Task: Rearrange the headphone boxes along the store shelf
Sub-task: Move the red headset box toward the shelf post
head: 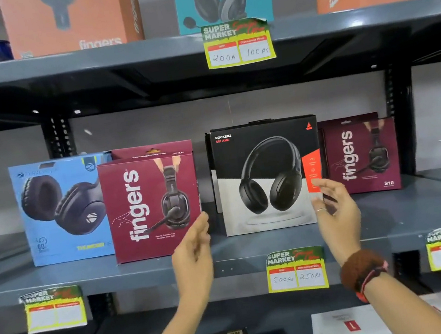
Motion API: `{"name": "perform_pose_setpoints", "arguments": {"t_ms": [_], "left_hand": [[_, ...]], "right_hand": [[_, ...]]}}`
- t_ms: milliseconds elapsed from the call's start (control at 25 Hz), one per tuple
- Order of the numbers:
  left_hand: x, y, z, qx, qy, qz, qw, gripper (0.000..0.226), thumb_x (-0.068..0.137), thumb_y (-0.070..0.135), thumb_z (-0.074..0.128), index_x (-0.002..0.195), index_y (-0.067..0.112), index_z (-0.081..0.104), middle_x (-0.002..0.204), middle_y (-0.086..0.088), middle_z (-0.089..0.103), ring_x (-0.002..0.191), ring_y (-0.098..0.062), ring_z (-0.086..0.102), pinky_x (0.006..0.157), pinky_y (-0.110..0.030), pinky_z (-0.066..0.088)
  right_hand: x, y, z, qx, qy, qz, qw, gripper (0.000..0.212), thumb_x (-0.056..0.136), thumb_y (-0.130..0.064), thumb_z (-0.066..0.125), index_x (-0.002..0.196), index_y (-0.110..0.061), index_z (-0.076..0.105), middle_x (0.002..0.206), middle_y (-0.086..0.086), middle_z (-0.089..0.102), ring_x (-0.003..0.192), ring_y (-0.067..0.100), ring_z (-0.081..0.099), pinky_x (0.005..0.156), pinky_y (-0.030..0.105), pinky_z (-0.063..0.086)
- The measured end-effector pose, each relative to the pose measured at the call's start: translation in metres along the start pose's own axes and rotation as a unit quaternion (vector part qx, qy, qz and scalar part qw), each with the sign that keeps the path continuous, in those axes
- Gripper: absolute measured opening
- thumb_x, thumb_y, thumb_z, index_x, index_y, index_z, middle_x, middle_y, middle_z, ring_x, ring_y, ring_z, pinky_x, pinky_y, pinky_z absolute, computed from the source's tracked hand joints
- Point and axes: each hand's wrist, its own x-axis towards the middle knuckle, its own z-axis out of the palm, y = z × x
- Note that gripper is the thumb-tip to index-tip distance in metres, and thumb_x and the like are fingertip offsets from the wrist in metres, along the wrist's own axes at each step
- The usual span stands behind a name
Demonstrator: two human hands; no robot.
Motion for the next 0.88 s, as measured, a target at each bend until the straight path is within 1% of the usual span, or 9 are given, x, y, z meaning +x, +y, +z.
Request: {"name": "perform_pose_setpoints", "arguments": {"t_ms": [160,280,360,400,520,640,720,800,880], "left_hand": [[-0.006,-0.001,-0.064,-0.044,0.17,0.027,0.984,0.039,0.092,-0.003,0.045,0.112,0.025,0.063,0.115,0.007,0.068,0.114,-0.006,0.061,0.101,-0.023,0.045],[0.015,-0.007,-0.108,-0.041,0.262,-0.009,0.964,0.038,0.09,-0.007,0.041,0.114,0.015,0.062,0.115,-0.002,0.066,0.115,-0.013,0.06,0.105,-0.037,0.044],[0.029,-0.011,-0.128,-0.026,0.26,-0.036,0.965,0.034,0.091,-0.003,0.042,0.116,0.012,0.061,0.116,-0.001,0.064,0.115,-0.015,0.059,0.107,-0.04,0.042],[0.036,-0.014,-0.139,-0.006,0.242,-0.049,0.969,0.031,0.092,0.001,0.045,0.116,0.013,0.06,0.116,0.0,0.064,0.115,-0.016,0.058,0.106,-0.041,0.042],[0.052,-0.02,-0.151,0.056,0.12,-0.098,0.986,0.031,0.091,0.017,0.054,0.122,0.015,0.057,0.124,-0.003,0.062,0.114,-0.02,0.06,0.102,-0.042,0.046],[0.058,-0.021,-0.148,0.113,0.051,-0.114,0.986,0.042,0.088,0.024,0.06,0.129,0.016,0.053,0.128,-0.006,0.061,0.109,-0.024,0.062,0.097,-0.041,0.049],[0.054,-0.018,-0.144,0.144,0.059,-0.092,0.984,0.044,0.087,0.022,0.062,0.129,0.017,0.053,0.122,0.0,0.062,0.106,-0.022,0.062,0.095,-0.04,0.05],[0.042,-0.013,-0.141,0.169,0.088,-0.069,0.979,0.044,0.085,0.022,0.064,0.128,0.02,0.054,0.113,0.005,0.062,0.101,-0.017,0.062,0.091,-0.036,0.051],[0.024,-0.005,-0.136,0.175,0.119,-0.049,0.976,0.046,0.084,0.027,0.065,0.129,0.025,0.054,0.11,0.006,0.063,0.092,-0.006,0.062,0.083,-0.028,0.051]], "right_hand": [[-0.034,-0.029,0.046,0.048,-0.127,-0.073,0.988,0.025,0.085,-0.004,0.056,0.102,-0.021,0.063,0.105,-0.009,0.065,0.099,-0.002,0.058,0.084,0.008,0.043],[-0.052,-0.043,0.09,0.065,-0.227,-0.04,0.971,0.029,0.085,-0.005,0.058,0.107,-0.022,0.06,0.109,-0.009,0.062,0.103,-0.001,0.055,0.076,0.0,0.04],[-0.058,-0.045,0.113,0.062,-0.265,0.001,0.962,0.036,0.086,-0.008,0.059,0.12,-0.02,0.054,0.122,-0.003,0.057,0.115,0.008,0.051,0.082,0.002,0.039],[-0.062,-0.046,0.124,0.067,-0.278,0.026,0.958,0.041,0.087,-0.01,0.058,0.126,-0.018,0.05,0.129,-0.001,0.055,0.12,0.012,0.049,0.09,0.01,0.039],[-0.067,-0.047,0.144,0.076,-0.29,0.075,0.951,0.048,0.09,-0.018,0.054,0.136,-0.017,0.04,0.136,0.002,0.05,0.129,0.02,0.045,0.104,0.033,0.038],[-0.07,-0.045,0.155,0.067,-0.297,0.086,0.949,0.053,0.092,-0.022,0.051,0.142,-0.015,0.033,0.143,0.004,0.045,0.133,0.022,0.041,0.107,0.035,0.034],[-0.072,-0.046,0.154,0.057,-0.294,0.086,0.95,0.054,0.092,-0.022,0.052,0.142,-0.014,0.034,0.145,0.006,0.044,0.133,0.022,0.041,0.107,0.035,0.034],[-0.074,-0.048,0.146,0.055,-0.279,0.072,0.956,0.051,0.09,-0.023,0.056,0.138,-0.014,0.042,0.139,0.006,0.052,0.127,0.02,0.049,0.104,0.033,0.039],[-0.075,-0.05,0.131,0.05,-0.26,0.047,0.963,0.049,0.087,-0.026,0.06,0.133,-0.015,0.049,0.13,0.005,0.06,0.116,0.015,0.056,0.102,0.033,0.045]]}}
